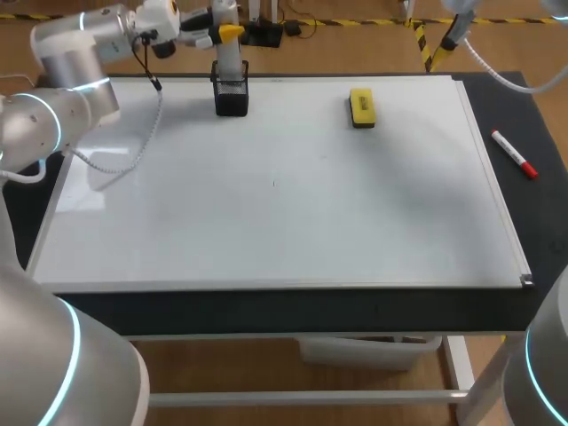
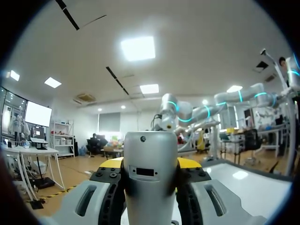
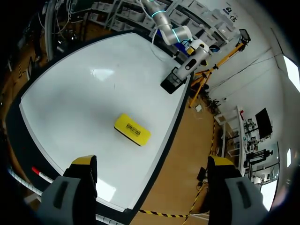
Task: Pick up the inspection probe, press it on each red-marked spot on the whiteboard one by one, put down the probe, pick up the eraser, and wipe off all the red marks.
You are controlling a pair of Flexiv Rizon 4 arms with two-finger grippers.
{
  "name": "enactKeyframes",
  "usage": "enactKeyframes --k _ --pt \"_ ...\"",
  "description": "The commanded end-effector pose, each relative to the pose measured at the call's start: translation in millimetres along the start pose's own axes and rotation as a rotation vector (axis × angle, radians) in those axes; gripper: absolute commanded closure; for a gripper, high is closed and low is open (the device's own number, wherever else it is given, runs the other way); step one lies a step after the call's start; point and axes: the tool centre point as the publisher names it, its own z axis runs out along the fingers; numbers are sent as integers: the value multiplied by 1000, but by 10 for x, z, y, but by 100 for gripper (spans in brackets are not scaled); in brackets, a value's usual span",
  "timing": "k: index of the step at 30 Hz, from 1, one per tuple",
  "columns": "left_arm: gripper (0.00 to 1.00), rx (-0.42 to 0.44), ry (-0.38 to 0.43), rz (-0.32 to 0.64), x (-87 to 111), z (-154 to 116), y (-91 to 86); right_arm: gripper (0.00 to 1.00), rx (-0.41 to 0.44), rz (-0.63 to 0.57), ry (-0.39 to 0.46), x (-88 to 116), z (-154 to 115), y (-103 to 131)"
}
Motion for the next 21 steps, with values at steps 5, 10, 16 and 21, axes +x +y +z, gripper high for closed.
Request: enactKeyframes --k 5,10,16,21 --pt "100 9 85 -9 -80 -23 124 0 3 -2 4 -2 -8 2" --pt "100 4 93 -9 -55 -40 184 0 3 -2 4 -2 -8 2" --pt "100 4 109 -18 -61 -73 275 0 3 -2 4 -2 -8 2" --pt "100 0 116 -25 -59 -86 346 0 3 -2 4 -2 -8 2"
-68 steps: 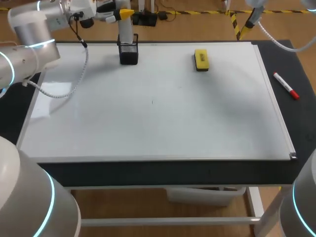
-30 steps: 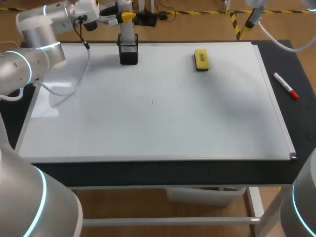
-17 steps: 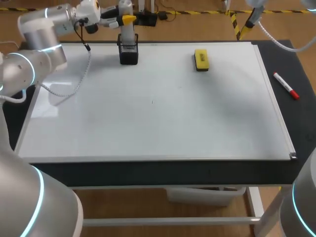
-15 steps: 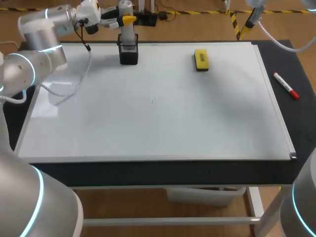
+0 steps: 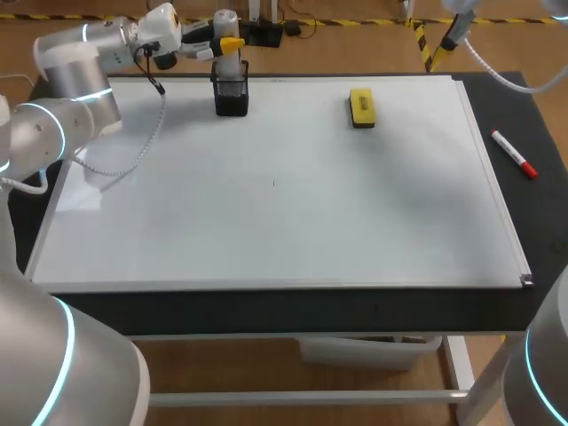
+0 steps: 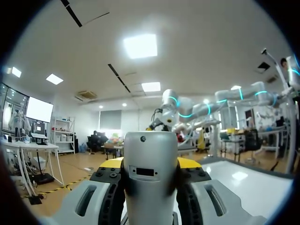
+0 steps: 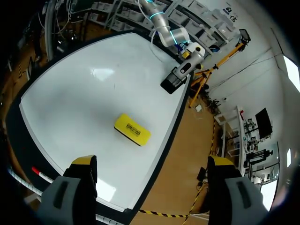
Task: Pick up the inspection probe, press it on each red-marked spot on the whiteboard one by one, put down the probe, pick up the eraser, and wipe off all the red marks.
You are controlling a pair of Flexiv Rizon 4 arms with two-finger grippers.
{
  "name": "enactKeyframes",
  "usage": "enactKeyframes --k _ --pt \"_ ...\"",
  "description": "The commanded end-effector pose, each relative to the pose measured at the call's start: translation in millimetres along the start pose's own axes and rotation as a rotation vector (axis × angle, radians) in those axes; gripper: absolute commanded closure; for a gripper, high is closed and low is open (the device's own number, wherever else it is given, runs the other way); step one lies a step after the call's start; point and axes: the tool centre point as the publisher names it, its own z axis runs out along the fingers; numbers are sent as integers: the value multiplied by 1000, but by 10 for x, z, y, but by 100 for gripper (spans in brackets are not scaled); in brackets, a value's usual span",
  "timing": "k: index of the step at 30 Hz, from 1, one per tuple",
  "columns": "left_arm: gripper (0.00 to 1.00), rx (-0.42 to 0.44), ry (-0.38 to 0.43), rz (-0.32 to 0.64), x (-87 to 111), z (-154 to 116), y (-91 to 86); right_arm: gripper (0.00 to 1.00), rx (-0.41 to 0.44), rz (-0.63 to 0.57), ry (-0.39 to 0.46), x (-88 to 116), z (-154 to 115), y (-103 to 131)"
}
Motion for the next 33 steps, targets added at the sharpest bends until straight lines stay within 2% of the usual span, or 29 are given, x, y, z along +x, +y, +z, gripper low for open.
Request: enactKeyframes --k 1,23,33 --pt "100 10 131 -4 -86 -11 96 0 3 -2 4 -2 -8 1" --pt "100 25 170 -3 -111 -14 311 0 3 -2 4 -2 -8 1" --pt "100 16 181 -10 -140 -24 352 0 3 -2 4 -2 -8 1"
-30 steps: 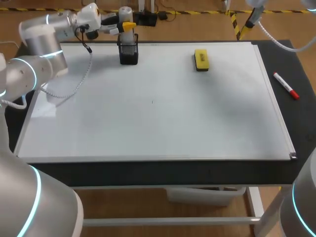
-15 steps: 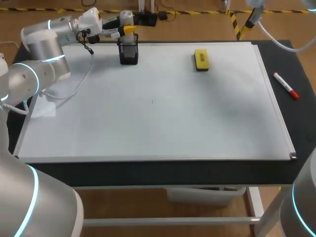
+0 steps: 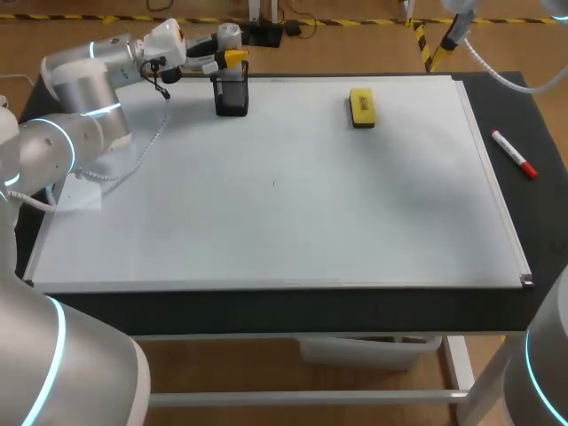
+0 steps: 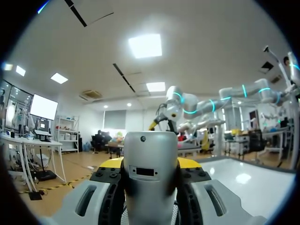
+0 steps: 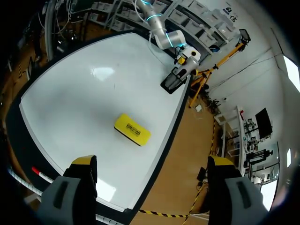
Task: Pick up the inspection probe, press it on each red-marked spot on the whiteboard one by one, put down the probe, pick up the eraser, and wipe off all the red marks.
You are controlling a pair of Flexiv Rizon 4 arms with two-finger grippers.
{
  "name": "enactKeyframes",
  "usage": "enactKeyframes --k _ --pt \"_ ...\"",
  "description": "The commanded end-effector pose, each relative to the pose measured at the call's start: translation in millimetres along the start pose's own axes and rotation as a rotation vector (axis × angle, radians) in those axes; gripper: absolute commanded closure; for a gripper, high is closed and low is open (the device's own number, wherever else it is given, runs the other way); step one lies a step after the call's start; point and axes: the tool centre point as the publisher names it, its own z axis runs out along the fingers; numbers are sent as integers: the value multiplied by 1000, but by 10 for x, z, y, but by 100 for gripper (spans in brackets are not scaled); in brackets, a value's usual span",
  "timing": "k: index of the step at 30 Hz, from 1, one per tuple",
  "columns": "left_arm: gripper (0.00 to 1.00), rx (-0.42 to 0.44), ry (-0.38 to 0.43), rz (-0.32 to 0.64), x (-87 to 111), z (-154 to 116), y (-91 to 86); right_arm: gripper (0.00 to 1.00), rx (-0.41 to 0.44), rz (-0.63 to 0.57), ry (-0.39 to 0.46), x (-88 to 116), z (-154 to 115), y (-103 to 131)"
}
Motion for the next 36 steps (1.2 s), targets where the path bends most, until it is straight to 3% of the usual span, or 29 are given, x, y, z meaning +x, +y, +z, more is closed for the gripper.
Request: enactKeyframes --k 1,11,13,14,24,30,34,36 --pt "100 6 227 -3 -94 -4 49 0 3 -2 4 -2 -9 1" --pt "100 2 225 -13 -123 -16 70 0 3 -2 4 -2 -9 1" --pt "24 0 224 -15 -121 -15 70 0 3 -2 4 -2 -9 1" --pt "0 -2 224 -15 -120 -15 70 0 3 -2 4 -2 -9 1" --pt "0 -66 192 4 -99 -51 11 0 3 -2 4 -2 -9 1" --pt "0 -191 158 19 -72 -102 -4 0 3 -2 4 -2 -9 1" --pt "0 -338 107 39 -37 -160 12 0 3 -2 4 -2 -9 1" --pt "0 -357 101 46 -23 -177 20 0 3 -2 4 -2 -9 1"
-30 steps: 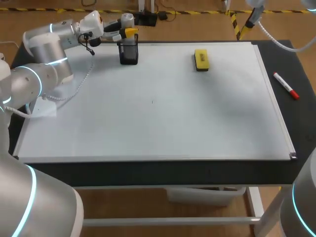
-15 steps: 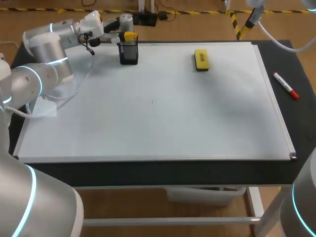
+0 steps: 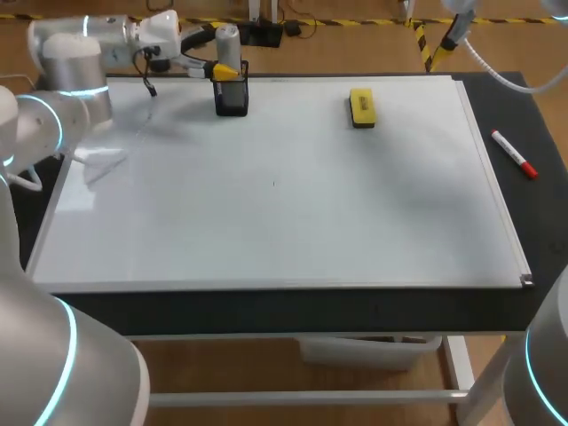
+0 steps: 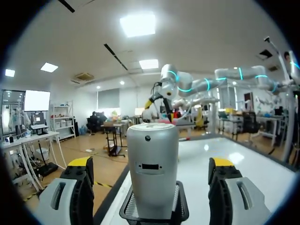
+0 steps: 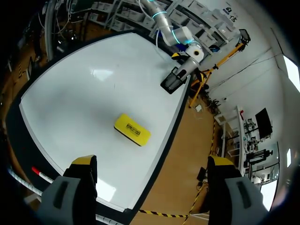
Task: Pick up the inspection probe, press it on each red-marked spot on the whiteboard one by one, put down the probe, pick up the eraser, and wipe off all the red marks.
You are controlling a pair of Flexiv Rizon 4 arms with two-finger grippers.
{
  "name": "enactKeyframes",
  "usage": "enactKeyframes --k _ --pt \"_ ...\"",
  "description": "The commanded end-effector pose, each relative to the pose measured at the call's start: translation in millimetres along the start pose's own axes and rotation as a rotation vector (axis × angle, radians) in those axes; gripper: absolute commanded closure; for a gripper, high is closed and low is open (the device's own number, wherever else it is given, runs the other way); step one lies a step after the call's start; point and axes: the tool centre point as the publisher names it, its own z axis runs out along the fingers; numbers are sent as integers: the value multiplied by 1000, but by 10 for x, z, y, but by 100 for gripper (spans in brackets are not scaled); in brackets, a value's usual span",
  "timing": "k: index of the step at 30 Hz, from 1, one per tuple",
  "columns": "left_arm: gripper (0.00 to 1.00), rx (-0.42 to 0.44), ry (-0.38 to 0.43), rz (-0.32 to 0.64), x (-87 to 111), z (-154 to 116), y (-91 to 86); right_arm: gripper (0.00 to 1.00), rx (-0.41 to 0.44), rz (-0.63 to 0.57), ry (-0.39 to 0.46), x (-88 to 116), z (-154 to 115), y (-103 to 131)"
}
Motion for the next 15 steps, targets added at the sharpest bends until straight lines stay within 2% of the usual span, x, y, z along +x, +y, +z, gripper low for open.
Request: enactKeyframes --k 1,9,15 --pt "0 -148 18 11 15 -62 -98 0 3 -2 4 -2 -9 2" --pt "0 -298 -58 39 115 -156 -66 0 3 -2 4 -2 -9 2" --pt "0 -410 -163 75 187 -243 -79 0 3 -2 4 -2 -9 2"
